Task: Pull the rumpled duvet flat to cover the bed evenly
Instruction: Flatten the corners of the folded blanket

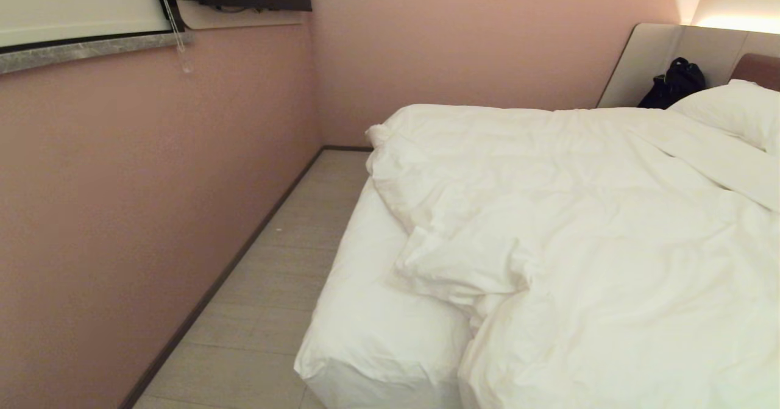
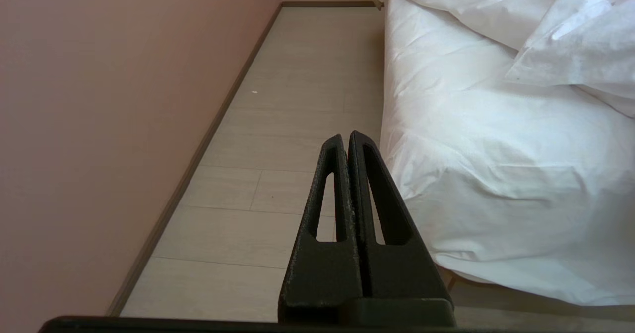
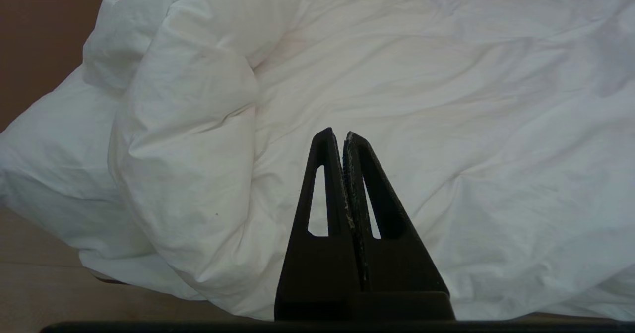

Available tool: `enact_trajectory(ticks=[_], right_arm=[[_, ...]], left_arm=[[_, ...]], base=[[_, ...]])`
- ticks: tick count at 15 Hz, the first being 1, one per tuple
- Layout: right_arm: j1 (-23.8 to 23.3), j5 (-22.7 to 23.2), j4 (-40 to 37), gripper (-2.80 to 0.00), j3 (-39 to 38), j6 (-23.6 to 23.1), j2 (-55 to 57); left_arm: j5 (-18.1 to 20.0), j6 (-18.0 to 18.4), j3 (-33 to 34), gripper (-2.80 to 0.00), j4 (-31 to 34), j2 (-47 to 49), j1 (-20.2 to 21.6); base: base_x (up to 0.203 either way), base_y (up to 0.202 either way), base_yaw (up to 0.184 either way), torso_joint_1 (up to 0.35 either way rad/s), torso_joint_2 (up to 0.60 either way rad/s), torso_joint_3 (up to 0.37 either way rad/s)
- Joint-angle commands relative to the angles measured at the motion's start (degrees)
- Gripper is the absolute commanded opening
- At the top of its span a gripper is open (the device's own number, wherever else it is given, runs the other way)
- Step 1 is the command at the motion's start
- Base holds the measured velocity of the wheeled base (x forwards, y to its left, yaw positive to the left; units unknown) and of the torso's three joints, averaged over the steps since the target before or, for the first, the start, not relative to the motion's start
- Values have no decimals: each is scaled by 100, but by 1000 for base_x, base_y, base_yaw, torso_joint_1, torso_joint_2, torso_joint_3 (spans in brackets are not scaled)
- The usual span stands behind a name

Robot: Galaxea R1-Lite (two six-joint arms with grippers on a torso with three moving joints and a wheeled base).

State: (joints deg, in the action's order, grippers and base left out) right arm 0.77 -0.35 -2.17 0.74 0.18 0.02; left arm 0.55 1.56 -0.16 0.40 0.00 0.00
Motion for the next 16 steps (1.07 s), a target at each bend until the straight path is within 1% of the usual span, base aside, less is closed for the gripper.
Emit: enact_trajectory(ticks=[1, 5, 11, 16], right_arm=[[2, 0, -3, -280, 5, -1, -2], [2, -3, -3, -280, -3, -1, -2], [2, -4, -3, -280, 0, -1, -2], [2, 0, -3, -280, 5, -1, -2]], left_arm=[[-2, -7, -2, -280, 4, 0, 0], [-15, 2, -2, -280, -5, 5, 0], [-20, -86, 7, -280, -23, 0, 0], [-24, -68, -2, -280, -15, 0, 0]], base=[[0, 0, 0, 0, 0, 0], [0, 0, 0, 0, 0, 0], [0, 0, 0, 0, 0, 0], [0, 0, 0, 0, 0, 0]])
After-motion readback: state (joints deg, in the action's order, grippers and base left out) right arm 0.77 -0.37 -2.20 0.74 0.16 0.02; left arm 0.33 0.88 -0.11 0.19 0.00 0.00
